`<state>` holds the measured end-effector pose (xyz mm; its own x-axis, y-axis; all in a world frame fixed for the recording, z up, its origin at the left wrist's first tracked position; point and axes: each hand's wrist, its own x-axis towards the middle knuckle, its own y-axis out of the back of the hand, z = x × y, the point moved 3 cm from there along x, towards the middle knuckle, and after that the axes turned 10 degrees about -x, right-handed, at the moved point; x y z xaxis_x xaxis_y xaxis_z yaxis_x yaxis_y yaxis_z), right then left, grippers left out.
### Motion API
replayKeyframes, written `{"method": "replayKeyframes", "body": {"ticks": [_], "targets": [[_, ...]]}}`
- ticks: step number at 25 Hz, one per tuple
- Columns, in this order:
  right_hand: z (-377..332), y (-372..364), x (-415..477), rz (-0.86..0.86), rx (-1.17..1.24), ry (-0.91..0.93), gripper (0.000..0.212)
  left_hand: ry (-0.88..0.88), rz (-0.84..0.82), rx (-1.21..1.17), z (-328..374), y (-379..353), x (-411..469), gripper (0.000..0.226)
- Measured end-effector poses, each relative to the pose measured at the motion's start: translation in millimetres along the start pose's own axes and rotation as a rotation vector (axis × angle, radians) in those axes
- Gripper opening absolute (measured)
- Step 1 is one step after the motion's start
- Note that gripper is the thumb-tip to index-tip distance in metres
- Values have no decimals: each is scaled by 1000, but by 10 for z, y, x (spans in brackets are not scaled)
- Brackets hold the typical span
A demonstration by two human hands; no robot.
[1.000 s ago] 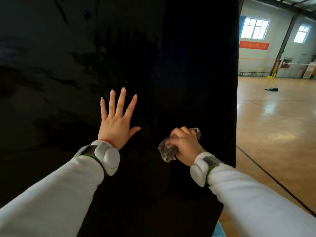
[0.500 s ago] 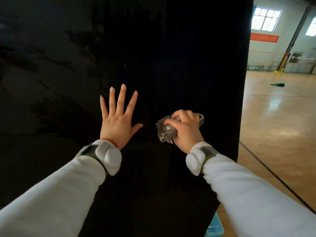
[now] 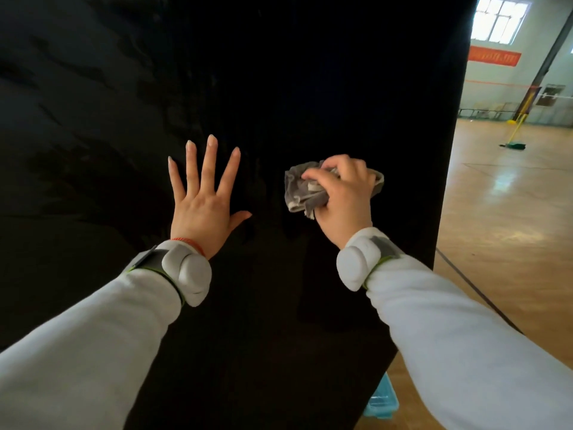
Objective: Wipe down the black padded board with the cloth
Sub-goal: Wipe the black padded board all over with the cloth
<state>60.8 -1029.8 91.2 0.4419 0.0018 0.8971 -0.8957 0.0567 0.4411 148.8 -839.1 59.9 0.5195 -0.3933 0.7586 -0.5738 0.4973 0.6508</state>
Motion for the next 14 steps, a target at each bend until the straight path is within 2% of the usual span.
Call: {"method": "replayKeyframes", "body": {"ticks": [5,9,11,14], "targets": [[12,-313,-664,-239,7,63,34,40,8,-34,67,-109,-137,90],[-11,-348,-1004,-423,-19,179,33,43,-30,-7,84,-123,-139,100],[2,-206,-787,-324,10,132,31,37,-33,-14,76,-137,-133,101],[-11,-6,-292,-53,12,-27,33,17,-16,-30,62,-156,-140,99]]}}
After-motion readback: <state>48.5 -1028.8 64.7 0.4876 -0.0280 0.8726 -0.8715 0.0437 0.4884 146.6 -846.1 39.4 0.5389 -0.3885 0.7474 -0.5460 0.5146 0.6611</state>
